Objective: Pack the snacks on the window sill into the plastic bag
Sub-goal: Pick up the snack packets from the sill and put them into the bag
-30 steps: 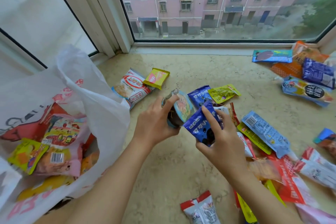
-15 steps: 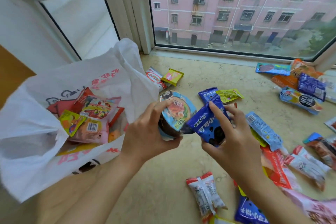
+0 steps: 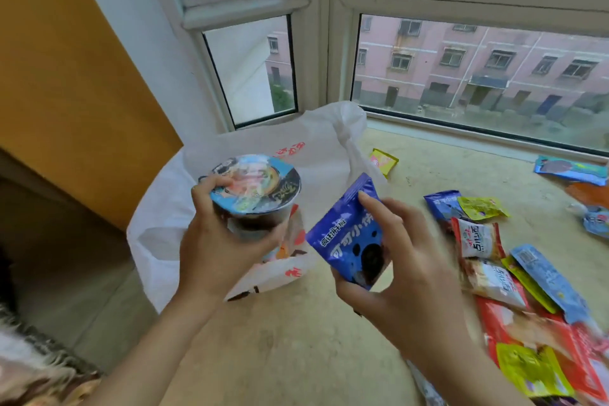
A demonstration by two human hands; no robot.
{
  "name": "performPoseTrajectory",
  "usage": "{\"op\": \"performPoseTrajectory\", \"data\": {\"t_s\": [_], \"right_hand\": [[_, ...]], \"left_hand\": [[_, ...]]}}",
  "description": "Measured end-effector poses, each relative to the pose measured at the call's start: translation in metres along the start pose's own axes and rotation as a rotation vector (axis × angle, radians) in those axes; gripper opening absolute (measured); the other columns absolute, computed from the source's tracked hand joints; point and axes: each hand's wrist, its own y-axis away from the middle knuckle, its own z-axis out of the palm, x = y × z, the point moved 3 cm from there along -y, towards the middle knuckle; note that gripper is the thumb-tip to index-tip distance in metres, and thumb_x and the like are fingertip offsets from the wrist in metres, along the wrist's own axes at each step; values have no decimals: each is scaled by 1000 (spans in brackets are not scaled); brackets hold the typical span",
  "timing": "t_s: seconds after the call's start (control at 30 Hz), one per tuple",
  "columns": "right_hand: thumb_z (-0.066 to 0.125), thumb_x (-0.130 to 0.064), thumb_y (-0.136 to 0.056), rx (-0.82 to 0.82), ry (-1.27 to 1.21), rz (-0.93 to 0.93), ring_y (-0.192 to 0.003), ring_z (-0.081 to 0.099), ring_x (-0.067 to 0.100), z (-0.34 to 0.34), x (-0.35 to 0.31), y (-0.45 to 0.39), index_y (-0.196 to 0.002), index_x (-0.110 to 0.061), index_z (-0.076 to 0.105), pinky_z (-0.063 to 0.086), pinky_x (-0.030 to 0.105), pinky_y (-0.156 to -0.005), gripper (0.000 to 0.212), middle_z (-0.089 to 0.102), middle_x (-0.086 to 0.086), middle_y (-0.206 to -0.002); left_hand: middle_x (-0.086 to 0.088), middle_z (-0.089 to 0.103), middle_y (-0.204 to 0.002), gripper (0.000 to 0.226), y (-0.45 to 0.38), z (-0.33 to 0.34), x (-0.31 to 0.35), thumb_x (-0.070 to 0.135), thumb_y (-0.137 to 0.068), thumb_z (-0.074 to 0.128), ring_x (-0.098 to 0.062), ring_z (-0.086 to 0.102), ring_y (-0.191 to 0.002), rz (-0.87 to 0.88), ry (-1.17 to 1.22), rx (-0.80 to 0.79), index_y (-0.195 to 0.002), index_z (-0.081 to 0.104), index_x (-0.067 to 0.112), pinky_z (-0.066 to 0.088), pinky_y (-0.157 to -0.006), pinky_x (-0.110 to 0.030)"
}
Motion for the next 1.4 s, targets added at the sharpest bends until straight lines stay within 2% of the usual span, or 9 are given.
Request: {"op": "performPoseTrajectory", "data": {"t_s": [0.17, 0.37, 0.63, 0.77, 0.9, 1.1, 1.2, 1.33, 1.4], "right_hand": [[66, -44, -62, -24, -186, -2, -104, 50, 1, 55, -37, -47, -139, -39, 32, 50, 15, -58, 84, 39, -11, -130], [79, -17, -68, -126, -244, 191, -107, 48, 5, 127, -5, -92, -141, -42, 27, 56, 29, -77, 93, 30, -6, -125], [72, -4, -68, -385, -28, 397, -105, 53, 28, 210, 55, -79, -142, -37, 23, 57, 40, -75, 94, 22, 1, -126], [75, -12, -70, -490, 104, 413, -110, 50, 32, 235, 70, -64, -144, -29, 21, 55, 40, -78, 93, 22, 6, -126], [79, -38, -72, -567, 208, 467, -116, 43, 30, 242, 77, -55, -146, -29, 18, 53, 38, -82, 96, 22, 7, -133], [79, -54, -65, -722, 290, 506, -125, 36, 31, 234, 76, -56, -150, -28, 13, 48, 39, -89, 110, 11, 7, -147], [78, -37, -73, -659, 207, 576, -126, 41, 32, 221, 78, -60, -150, -30, 14, 47, 38, -90, 100, 5, 7, -154], [74, -16, -74, -454, 35, 604, -86, 56, 13, 192, 78, -66, -150, -29, 14, 45, 25, -66, 98, 20, 5, -151], [78, -12, -69, -360, -110, 597, -90, 55, 7, 180, 78, -65, -150, -32, 14, 42, 19, -66, 105, 29, 2, -147]], "left_hand": [[6, 60, -122, 81, -46, 9, -40, 46, -56, 87, -16, 64, -102, -146, 47, -7, -108, 25, 46, 57, -75, -42], [4, 57, -125, 77, -89, 23, -71, 45, -60, 85, -19, 60, -106, -95, -89, -66, -108, 25, 45, 56, -75, -40], [6, 52, -129, 79, -105, 18, -116, 50, -62, 84, -10, 53, -105, -48, -123, -156, -116, 28, 40, 43, -65, -17], [5, 53, -130, 75, -103, 21, -125, 51, -62, 83, -12, 57, -107, 20, -139, -201, -113, 29, 40, 52, -65, -23], [7, 54, -127, 74, -103, 23, -126, 48, -61, 84, -11, 58, -108, 36, -98, -207, -108, 28, 41, 56, -70, -27], [12, 56, -121, 74, -99, 30, -108, 53, -58, 83, -1, 56, -102, 93, -29, -201, -108, 29, 41, 51, -63, -11], [12, 57, -122, 75, -96, 42, -93, 58, -58, 80, -3, 58, -104, 106, 2, -218, -109, 29, 40, 56, -65, -22], [11, 56, -123, 76, -89, 67, -80, 54, -58, 83, -11, 60, -107, 126, 16, -276, -111, 30, 37, 57, -66, -36], [10, 54, -123, 76, -81, 77, -76, 53, -58, 83, -11, 58, -108, 116, 30, -308, -110, 30, 37, 57, -69, -35]]}}
